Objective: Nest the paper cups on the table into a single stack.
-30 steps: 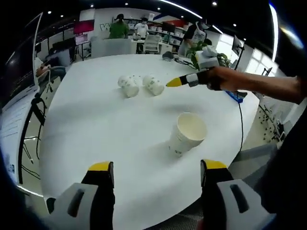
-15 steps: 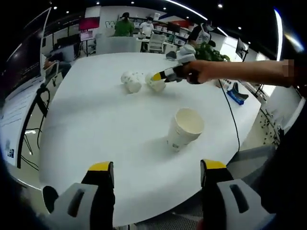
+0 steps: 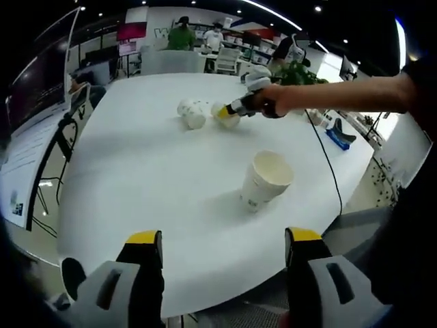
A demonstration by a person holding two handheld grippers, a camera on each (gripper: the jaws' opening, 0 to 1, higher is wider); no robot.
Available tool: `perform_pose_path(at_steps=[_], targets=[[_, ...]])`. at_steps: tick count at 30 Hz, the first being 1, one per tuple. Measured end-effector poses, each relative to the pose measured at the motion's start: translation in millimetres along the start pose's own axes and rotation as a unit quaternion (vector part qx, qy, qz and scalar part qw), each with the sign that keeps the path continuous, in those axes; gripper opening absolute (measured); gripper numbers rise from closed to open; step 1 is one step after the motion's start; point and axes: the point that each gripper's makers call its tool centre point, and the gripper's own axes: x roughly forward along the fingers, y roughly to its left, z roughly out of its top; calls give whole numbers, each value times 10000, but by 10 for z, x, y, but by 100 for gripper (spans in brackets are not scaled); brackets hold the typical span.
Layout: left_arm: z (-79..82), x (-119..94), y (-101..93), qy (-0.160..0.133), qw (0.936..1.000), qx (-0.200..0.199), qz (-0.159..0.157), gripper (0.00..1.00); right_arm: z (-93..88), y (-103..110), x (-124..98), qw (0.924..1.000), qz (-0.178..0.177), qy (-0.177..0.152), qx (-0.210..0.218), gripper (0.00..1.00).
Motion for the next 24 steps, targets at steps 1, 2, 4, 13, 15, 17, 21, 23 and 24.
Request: perform_pose_path(at_steps=[1, 2, 4, 13, 15, 17, 21, 23, 24], targets=[[7, -3, 4, 0, 10000, 7, -1, 71, -8, 3, -21, 10000, 8, 3, -6, 38], [9, -3, 5, 0, 10000, 12, -1, 71, -16, 14, -60, 10000, 32, -4, -21, 38], [23, -3, 4, -1, 10000, 40, -19, 70, -18, 41, -122, 9999, 79, -39, -85, 38], [164, 62, -61, -94, 9995, 201, -210, 69, -7, 102, -523, 9990, 175, -297, -278, 37], [195, 59, -93, -134, 9993, 226, -254, 69, 1, 71, -519, 9988, 171, -329, -313, 37], [238, 74, -119, -194, 9990, 246, -323, 69, 6, 64, -553, 9986, 202, -351, -332, 37], [249, 65, -149, -251, 9985, 264, -400, 69, -21, 140, -765, 9979, 192, -391, -473, 37], [244, 49, -154, -282, 9984, 249, -421, 69, -31, 163, -855, 9975, 190, -444, -507, 37], [239, 43, -149, -290, 9984, 241, -426, 69, -45, 202, -934, 9972, 185, -471, -554, 37]])
